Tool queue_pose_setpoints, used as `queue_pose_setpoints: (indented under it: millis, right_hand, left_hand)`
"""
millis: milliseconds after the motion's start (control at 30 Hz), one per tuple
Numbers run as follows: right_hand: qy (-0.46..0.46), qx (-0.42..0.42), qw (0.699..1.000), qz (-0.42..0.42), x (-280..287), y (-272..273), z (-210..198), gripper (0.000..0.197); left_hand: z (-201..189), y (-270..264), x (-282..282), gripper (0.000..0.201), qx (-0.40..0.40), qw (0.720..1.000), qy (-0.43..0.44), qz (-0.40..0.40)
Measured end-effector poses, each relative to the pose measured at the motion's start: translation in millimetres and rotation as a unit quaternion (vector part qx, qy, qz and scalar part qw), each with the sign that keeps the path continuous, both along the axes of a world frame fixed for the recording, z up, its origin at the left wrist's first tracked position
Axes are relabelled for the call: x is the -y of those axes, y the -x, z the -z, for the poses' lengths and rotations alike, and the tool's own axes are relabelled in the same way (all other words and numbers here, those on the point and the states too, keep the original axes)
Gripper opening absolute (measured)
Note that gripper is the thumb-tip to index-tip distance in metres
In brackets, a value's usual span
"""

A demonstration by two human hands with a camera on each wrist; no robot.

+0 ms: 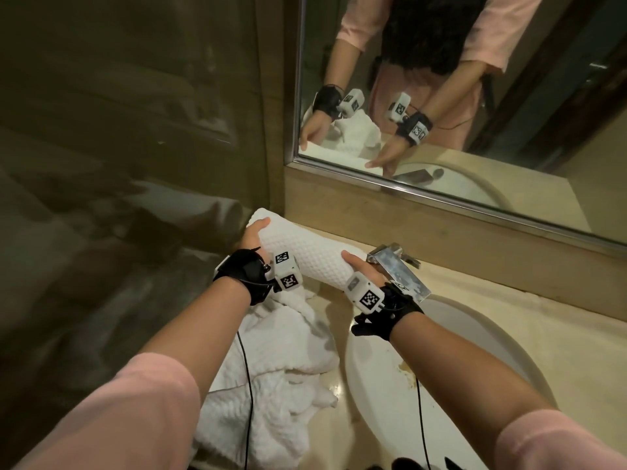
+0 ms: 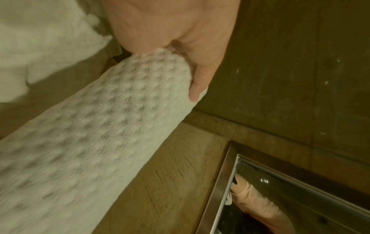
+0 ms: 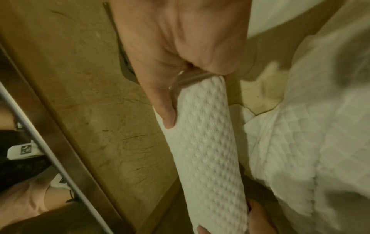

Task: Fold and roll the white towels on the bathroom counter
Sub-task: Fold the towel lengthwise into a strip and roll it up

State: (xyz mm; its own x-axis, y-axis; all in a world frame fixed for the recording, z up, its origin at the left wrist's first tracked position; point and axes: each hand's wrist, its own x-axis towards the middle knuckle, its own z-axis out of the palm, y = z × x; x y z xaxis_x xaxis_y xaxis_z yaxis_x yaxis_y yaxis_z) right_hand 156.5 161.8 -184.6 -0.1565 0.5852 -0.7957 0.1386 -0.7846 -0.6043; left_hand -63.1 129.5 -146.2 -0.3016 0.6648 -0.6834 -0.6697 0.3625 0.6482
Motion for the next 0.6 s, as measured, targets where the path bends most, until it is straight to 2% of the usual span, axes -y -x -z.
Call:
queue_pose_setpoints:
  millis: [67, 100, 167, 233, 367, 433, 467, 533, 567, 600]
  right_hand:
    - [-0.004, -0.003, 1.000, 0.002, -6.6, 4.2, 13.5, 0.090]
    - [-0.011, -0.016, 1.000, 0.006, -8.1, 6.3, 15.7, 0.095]
    - [-0.019, -0.046, 0.999, 0.008, -5.8, 12.8, 7.6, 0.090]
    - [-0.015, -0.061, 0.998, 0.020, -2.9, 20.6, 0.9, 0.089]
    - [0.005, -0.106, 0.992, 0.062, -7.6, 28.0, 16.7, 0.098]
    - [0.016, -0.122, 0.991, 0.058, -5.3, 32.7, 9.1, 0.102]
    - [0.013, -0.127, 0.991, 0.045, -6.2, 36.3, 3.9, 0.096]
    - [0.039, -0.144, 0.987, 0.062, -10.2, 40.2, 3.5, 0.071]
    - [0.051, -0.131, 0.988, 0.071, -11.4, 40.3, 6.4, 0.068]
    - [0.060, -0.126, 0.987, 0.078, -13.3, 40.7, 11.1, 0.074]
  left_hand:
    - [1.8, -0.7, -2.4, 0.032, 0.011, 1.000, -0.005, -0.021]
    - [8.6, 0.9, -5.4, 0.043, 0.017, 0.999, -0.003, -0.030]
    - [20.5, 2.9, -10.4, 0.059, 0.021, 0.999, 0.013, -0.046]
    - [25.4, 2.5, -14.2, 0.052, 0.024, 0.998, 0.012, -0.061]
    - [22.1, -1.5, -16.3, 0.030, 0.017, 0.998, 0.021, -0.056]
    - [27.1, -0.9, -19.1, 0.034, 0.029, 0.998, 0.044, -0.047]
    - [27.0, -0.6, -19.2, 0.039, 0.029, 0.998, 0.056, -0.031]
    - [25.4, 1.1, -17.8, 0.044, 0.020, 0.997, 0.072, -0.014]
    - [25.1, 2.4, -17.6, 0.049, 0.019, 0.997, 0.077, -0.006]
    - [24.5, 3.8, -18.2, 0.054, 0.013, 0.997, 0.081, 0.004]
